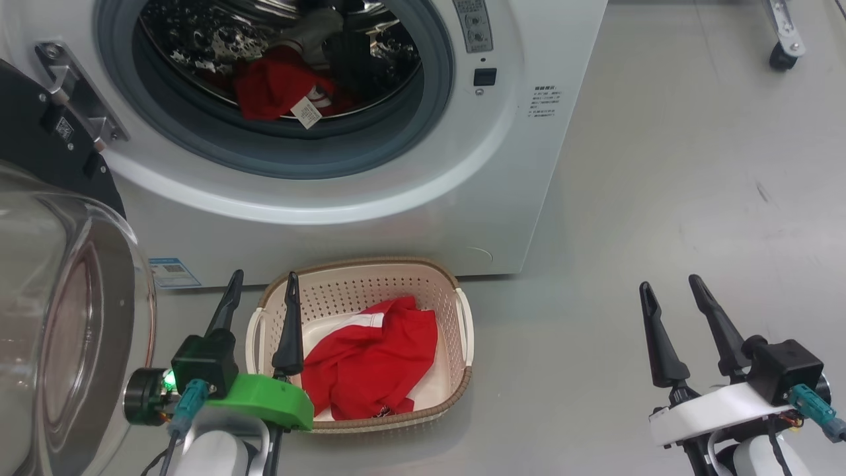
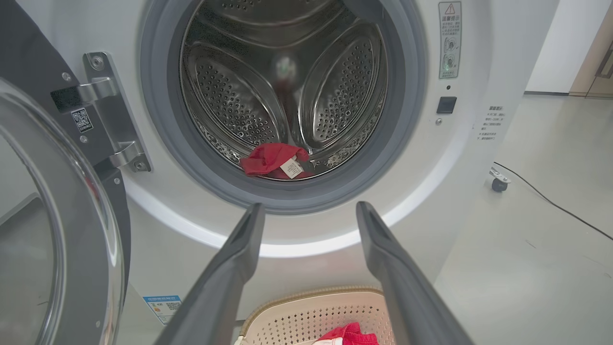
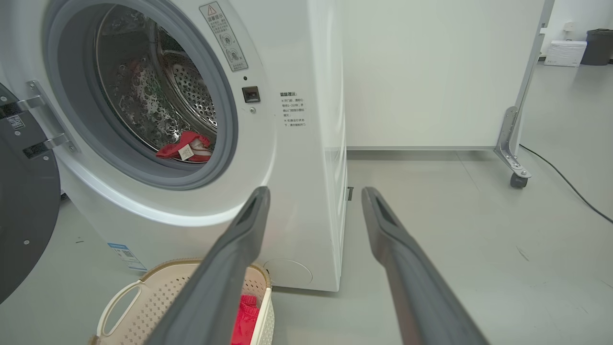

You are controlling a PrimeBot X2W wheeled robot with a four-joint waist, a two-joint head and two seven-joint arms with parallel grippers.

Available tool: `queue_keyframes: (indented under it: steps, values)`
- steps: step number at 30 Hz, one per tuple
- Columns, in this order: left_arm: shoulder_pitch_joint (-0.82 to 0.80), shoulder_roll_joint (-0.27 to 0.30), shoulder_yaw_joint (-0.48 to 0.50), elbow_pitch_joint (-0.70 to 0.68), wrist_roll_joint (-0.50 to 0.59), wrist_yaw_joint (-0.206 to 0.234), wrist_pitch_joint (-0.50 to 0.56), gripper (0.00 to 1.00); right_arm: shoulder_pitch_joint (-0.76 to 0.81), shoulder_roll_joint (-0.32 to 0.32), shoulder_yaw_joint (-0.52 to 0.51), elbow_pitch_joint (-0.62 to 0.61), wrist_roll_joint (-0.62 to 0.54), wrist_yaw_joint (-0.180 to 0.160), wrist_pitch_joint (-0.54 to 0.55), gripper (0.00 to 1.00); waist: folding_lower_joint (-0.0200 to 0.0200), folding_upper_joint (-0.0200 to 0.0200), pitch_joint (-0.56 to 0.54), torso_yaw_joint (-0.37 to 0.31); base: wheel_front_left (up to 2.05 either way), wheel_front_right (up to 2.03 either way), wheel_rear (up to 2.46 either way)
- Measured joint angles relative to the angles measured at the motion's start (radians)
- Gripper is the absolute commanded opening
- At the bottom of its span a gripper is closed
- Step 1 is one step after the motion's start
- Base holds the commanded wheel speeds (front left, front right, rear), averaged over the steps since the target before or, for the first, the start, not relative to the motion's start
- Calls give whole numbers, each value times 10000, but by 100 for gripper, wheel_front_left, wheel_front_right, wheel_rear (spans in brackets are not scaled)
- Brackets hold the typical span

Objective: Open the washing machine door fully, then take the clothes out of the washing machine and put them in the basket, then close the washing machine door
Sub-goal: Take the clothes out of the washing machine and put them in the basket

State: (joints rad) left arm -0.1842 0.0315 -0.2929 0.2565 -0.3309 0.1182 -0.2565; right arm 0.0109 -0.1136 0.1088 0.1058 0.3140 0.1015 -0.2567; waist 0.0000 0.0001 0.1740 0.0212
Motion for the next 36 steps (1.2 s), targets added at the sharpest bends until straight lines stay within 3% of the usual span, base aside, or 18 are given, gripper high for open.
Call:
queue_keyframes:
  steps: [14,36]
  values:
    - [1336,58,297,-1068,173,2,0,100,791,198,267,-29,-167,-77,0,100,0,0,-884,31,0,0,0]
    - [2365,102,462,-1770,433,2,0,100,1023,284,366,-184,-395,-165,0,100,0,0,-1230,-11,0,0,0]
